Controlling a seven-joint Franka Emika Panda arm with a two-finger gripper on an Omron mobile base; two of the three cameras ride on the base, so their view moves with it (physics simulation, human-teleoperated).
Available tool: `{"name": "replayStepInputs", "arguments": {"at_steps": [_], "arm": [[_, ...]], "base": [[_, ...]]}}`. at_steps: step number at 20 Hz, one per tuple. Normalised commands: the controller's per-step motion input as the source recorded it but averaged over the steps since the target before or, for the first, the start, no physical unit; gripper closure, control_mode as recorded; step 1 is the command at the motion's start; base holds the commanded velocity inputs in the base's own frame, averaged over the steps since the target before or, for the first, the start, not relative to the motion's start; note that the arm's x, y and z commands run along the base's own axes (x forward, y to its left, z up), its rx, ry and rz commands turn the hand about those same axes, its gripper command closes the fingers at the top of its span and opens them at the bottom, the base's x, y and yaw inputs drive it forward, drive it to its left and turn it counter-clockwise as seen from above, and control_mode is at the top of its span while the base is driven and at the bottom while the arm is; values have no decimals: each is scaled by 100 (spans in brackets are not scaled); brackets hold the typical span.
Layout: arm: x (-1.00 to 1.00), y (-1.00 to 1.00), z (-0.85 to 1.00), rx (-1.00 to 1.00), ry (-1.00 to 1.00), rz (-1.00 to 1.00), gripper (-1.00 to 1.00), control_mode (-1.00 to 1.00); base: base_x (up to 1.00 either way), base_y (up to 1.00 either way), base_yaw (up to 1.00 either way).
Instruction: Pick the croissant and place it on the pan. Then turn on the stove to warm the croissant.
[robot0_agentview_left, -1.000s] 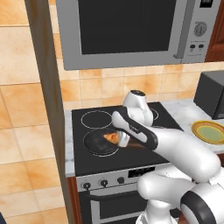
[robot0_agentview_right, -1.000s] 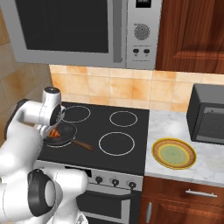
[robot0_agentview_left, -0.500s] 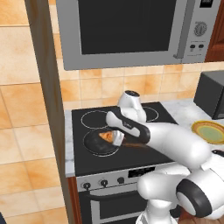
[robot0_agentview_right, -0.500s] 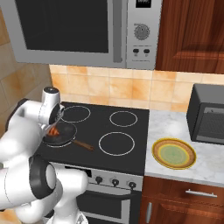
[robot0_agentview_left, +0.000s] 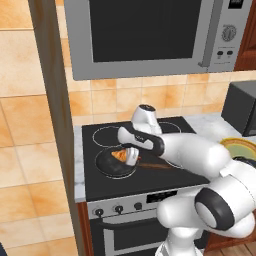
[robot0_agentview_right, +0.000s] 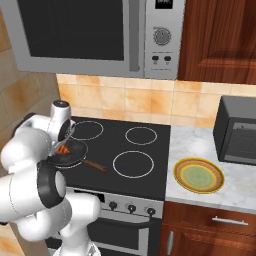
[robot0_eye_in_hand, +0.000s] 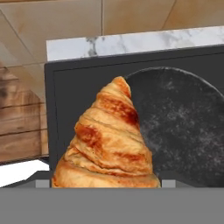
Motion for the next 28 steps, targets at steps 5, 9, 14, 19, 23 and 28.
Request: {"name": "replayStepInputs", "arguments": {"at_steps": [5,9,14,19,23,28], "arm": [[21,7,-17,0,0,0,100,-100],[21,13,-18,0,0,0,100,-100],[15,9,-21,0,0,0,100,-100],[16,0,-23,0,0,0,100,-100],[22,0,-23,0,0,0,100,-100],[29,2,-22,0,0,0,100,-100]], "base": [[0,0,0],[0,0,0],[0,0,0],[0,0,0],[0,0,0],[0,0,0]]}}
